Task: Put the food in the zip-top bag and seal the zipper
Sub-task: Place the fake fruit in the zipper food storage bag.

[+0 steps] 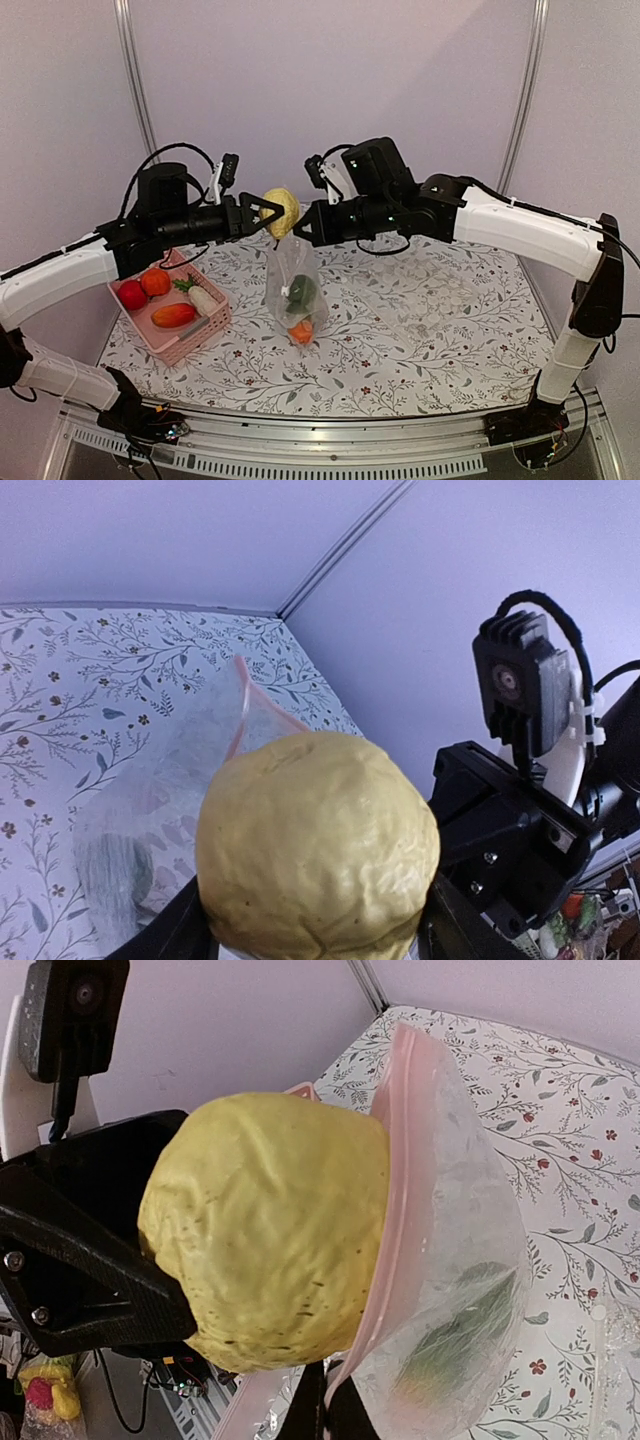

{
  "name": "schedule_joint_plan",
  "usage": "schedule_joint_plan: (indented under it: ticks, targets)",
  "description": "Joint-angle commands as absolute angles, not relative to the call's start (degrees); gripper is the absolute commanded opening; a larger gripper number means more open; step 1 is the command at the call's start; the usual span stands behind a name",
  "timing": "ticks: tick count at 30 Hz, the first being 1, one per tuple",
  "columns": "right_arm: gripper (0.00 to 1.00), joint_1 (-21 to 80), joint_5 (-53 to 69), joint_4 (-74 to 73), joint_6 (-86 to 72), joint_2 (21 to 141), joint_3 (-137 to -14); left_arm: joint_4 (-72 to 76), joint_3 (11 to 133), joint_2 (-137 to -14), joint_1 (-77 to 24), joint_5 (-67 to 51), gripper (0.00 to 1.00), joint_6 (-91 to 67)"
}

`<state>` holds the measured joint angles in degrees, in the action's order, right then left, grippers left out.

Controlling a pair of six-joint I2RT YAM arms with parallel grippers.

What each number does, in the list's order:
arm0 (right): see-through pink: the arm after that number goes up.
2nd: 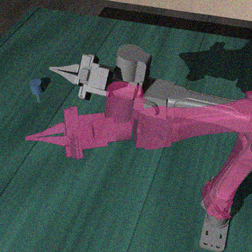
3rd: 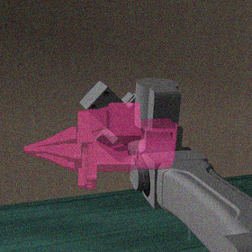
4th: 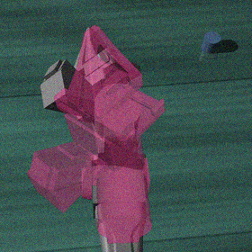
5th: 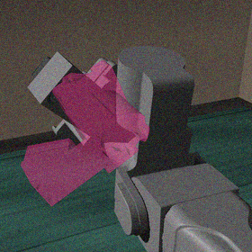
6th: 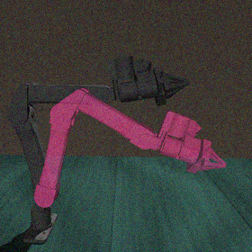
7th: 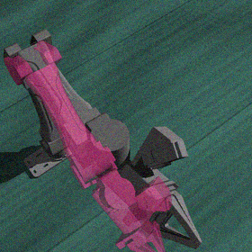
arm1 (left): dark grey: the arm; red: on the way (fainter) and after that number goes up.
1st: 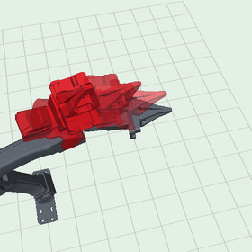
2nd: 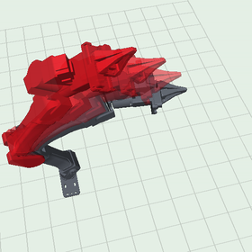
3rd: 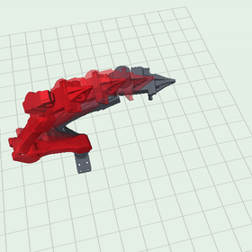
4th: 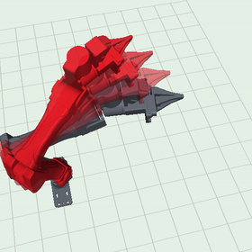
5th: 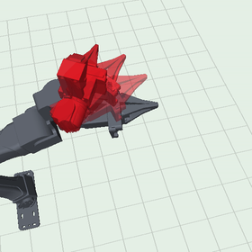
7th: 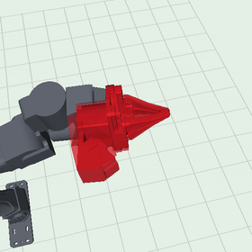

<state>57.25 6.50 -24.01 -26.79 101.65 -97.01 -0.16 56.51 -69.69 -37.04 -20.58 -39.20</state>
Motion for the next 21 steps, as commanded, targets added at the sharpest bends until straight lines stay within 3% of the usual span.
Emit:
schedule_joint_plan:
  ticks: [1, 15, 21]
  targets:
    - [0.00, 57.0, 8.0, -20.9, -27.1, 99.1, -96.5, -3.6, 55.9, -71.2, -38.7, -18.8, 0.60, -39.6]
    - [0.00, 57.0, 8.0, -20.8, -27.1, 100.4, -96.6, -16.2, 64.8, -78.6, -43.5, -14.4, 0.60, -35.2]
    - [0.00, 56.9, 6.9, -21.2, -27.0, 100.4, -96.5, -27.9, 72.8, -83.4, -46.2, -6.1, 0.60, -31.8]
